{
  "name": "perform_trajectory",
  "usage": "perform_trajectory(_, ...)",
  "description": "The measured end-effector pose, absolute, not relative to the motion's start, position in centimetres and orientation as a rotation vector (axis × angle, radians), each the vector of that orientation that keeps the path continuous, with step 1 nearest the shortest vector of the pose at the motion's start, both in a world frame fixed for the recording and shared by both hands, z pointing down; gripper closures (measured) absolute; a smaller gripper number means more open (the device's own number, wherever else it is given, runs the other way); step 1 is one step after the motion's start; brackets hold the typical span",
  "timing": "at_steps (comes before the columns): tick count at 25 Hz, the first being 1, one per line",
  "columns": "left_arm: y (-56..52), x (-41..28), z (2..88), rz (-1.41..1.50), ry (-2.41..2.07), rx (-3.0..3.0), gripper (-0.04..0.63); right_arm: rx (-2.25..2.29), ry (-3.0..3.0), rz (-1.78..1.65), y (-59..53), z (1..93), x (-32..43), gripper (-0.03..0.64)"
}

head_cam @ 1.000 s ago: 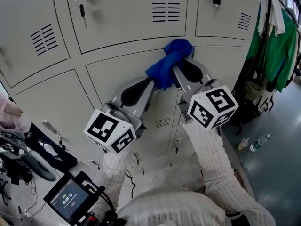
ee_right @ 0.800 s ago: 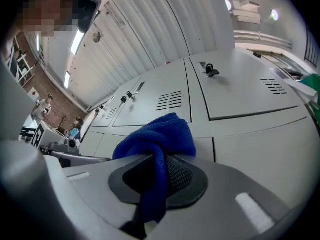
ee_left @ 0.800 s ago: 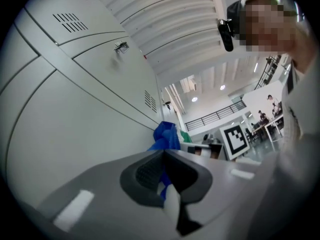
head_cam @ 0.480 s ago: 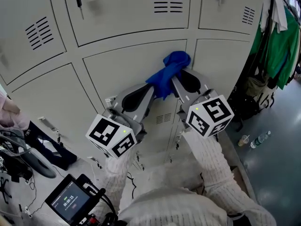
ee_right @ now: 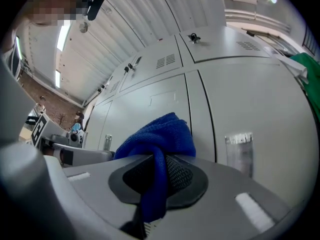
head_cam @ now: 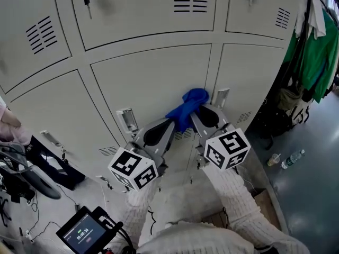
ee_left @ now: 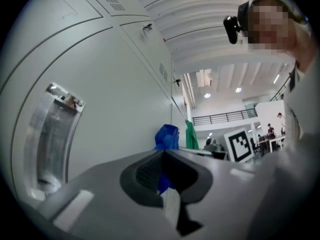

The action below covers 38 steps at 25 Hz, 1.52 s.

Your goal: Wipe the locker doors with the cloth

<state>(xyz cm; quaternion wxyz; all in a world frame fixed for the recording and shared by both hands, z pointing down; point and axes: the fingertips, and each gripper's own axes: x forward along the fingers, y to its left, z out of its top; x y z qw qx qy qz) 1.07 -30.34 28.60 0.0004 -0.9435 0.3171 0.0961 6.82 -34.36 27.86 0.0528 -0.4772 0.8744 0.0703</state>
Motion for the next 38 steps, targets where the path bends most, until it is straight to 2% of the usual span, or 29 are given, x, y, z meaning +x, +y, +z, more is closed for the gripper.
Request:
perform_trajectory(19,-30.4,1.8,40.4,0.079,1.150,-3.121,0.588,-1.515,2.837,-0.195,-35.0,42.6,5.9,0.565)
perform_trajectory(38,-30.3,2.7,46.0,-0.110,1.121,-3.237,0.588,-1.539,2.863,-0.354,-35.3,48.1,6.0,0.565)
